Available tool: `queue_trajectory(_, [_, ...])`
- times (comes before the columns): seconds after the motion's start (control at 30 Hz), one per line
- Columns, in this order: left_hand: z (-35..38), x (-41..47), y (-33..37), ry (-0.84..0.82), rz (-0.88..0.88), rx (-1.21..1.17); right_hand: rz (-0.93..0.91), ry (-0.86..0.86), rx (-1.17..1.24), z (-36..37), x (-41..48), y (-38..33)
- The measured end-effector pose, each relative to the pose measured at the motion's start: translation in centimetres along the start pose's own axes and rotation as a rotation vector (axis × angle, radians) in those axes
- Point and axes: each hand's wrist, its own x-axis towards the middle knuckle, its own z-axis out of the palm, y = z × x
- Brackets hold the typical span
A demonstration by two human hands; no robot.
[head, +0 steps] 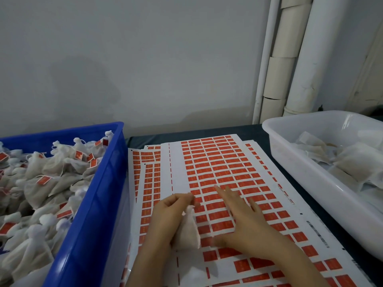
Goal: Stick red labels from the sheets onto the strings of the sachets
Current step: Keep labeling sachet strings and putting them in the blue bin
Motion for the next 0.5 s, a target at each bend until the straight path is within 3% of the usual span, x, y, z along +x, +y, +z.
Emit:
queue_trajectory(0.3, [-0.6,1.4,-1.5,0.161,0.113,0.078,-0.041,0.035,-0.113,0.7,1.0,1.2])
queue_trajectory(0.5, [-0.4,2.1,-2.5,0.191,0.178,0.370,-0.019,0.110,-0.074,0.7,1.3,0.5])
